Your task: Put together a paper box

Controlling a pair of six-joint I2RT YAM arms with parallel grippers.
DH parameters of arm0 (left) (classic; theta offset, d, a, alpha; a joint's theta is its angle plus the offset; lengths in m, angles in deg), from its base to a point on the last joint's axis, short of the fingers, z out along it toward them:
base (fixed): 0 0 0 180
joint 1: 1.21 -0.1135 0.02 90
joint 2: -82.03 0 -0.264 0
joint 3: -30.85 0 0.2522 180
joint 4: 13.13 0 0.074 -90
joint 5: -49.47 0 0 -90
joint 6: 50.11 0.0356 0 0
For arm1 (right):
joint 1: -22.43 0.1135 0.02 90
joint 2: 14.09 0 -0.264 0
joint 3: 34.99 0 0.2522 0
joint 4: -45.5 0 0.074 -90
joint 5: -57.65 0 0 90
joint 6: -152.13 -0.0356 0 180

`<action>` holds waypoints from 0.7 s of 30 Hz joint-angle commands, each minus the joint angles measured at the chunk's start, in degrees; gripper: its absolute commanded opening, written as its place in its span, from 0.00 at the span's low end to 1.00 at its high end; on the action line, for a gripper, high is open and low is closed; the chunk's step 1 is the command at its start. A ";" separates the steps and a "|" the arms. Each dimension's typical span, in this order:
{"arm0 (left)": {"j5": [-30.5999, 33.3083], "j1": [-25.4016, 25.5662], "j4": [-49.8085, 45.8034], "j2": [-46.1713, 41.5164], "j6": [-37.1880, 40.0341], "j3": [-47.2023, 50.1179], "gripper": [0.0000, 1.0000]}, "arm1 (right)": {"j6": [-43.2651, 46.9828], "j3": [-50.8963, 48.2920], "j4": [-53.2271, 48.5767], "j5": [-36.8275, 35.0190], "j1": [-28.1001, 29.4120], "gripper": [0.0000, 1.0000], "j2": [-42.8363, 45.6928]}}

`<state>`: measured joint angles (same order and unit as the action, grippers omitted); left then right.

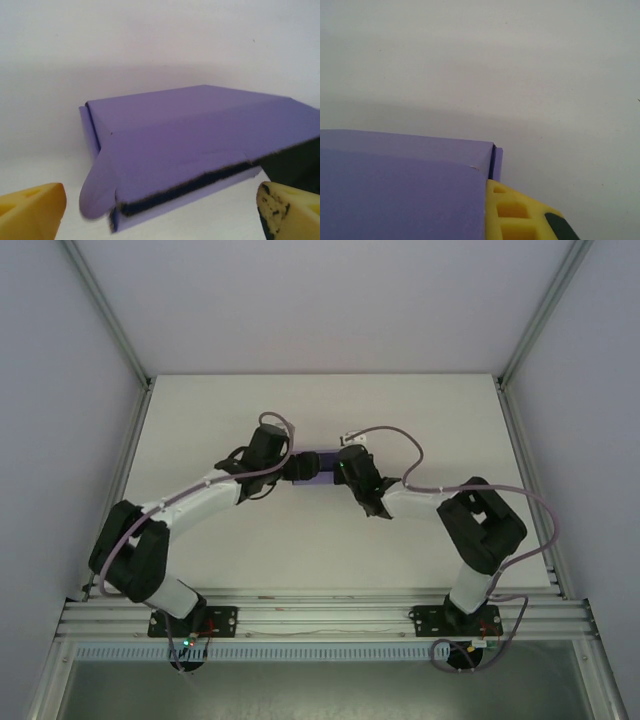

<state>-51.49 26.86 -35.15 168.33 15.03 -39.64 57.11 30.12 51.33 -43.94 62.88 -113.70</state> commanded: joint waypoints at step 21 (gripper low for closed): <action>-9.32 -8.64 -4.49 14.94 -11.91 -8.05 0.77 | 5.60 -7.91 1.30 2.27 4.58 0.22 -0.12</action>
<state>-58.00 17.90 -42.10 184.53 5.91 -50.35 62.38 23.67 55.36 -42.70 66.75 -114.23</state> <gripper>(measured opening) 0.788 0.195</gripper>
